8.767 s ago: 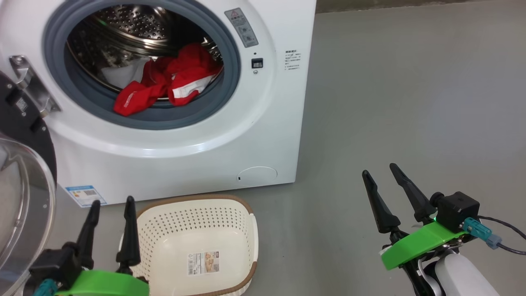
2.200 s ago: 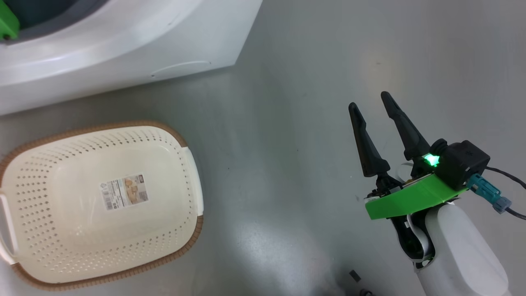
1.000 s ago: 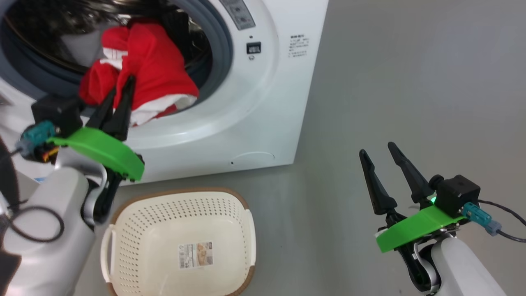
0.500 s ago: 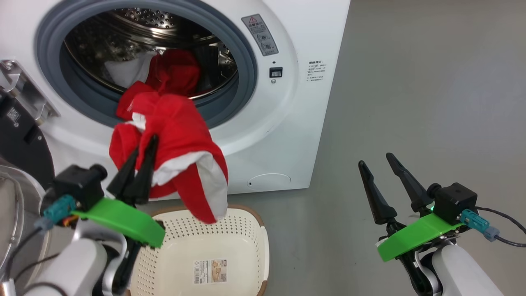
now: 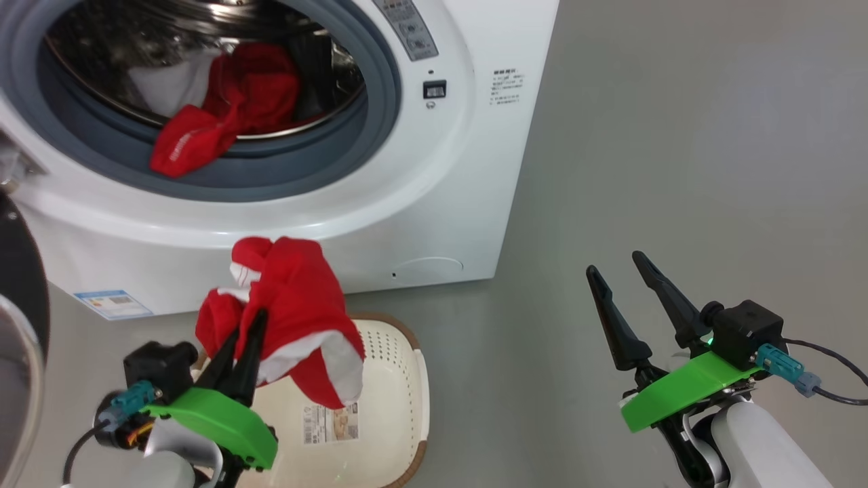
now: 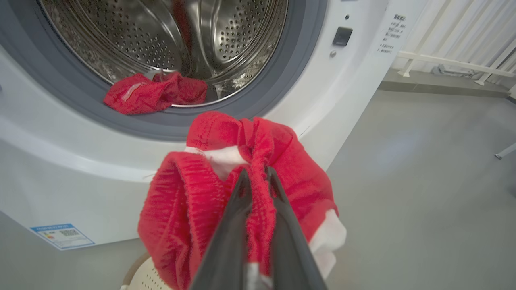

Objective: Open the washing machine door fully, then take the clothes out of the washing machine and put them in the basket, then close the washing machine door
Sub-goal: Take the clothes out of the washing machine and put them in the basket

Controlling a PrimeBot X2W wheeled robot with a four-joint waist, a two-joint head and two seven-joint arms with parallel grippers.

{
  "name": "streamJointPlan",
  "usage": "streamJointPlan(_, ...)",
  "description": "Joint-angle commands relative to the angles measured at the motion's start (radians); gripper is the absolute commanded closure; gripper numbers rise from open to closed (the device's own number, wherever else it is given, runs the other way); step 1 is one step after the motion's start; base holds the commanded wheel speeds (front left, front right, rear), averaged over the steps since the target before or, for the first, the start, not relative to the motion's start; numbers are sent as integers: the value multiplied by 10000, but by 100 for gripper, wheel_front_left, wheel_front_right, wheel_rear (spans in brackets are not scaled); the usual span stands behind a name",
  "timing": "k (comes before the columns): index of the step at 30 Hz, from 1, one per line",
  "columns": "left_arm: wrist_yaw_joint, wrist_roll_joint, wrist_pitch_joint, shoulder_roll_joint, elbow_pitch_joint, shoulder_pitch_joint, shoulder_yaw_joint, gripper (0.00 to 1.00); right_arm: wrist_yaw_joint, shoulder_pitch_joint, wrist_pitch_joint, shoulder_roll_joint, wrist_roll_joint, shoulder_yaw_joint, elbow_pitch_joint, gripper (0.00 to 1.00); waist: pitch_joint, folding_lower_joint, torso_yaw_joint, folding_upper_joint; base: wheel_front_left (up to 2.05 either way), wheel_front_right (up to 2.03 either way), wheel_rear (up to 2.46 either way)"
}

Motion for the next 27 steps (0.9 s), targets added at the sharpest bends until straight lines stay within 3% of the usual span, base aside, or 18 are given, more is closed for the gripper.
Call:
streamJointPlan(1, -94, -9, -131, 223, 1, -350, 378, 100, 65, -254, -63, -78, 31, 172, -273, 0, 313, 0, -183, -1, 0, 0, 0)
streamJointPlan(11, -1231, 134, -214, -735, 3678, -1081, 589, 100, 65, -539, -63, -31, -160, 14, -559, 0, 1250, 0, -687, -1, 0, 0, 0)
streamJointPlan(20, -1865, 495, -218, -1013, 5777, -2138, 1059, 100, 65, -868, -63, 303, -452, -206, -1088, 0, 2658, 0, -1017, -1, 0, 0, 0)
streamJointPlan(27, -2102, 642, -219, -1182, 7187, -2782, 933, 100, 65, -1098, -63, 578, -614, -271, -1271, 0, 3473, 0, -1218, -1, 0, 0, 0)
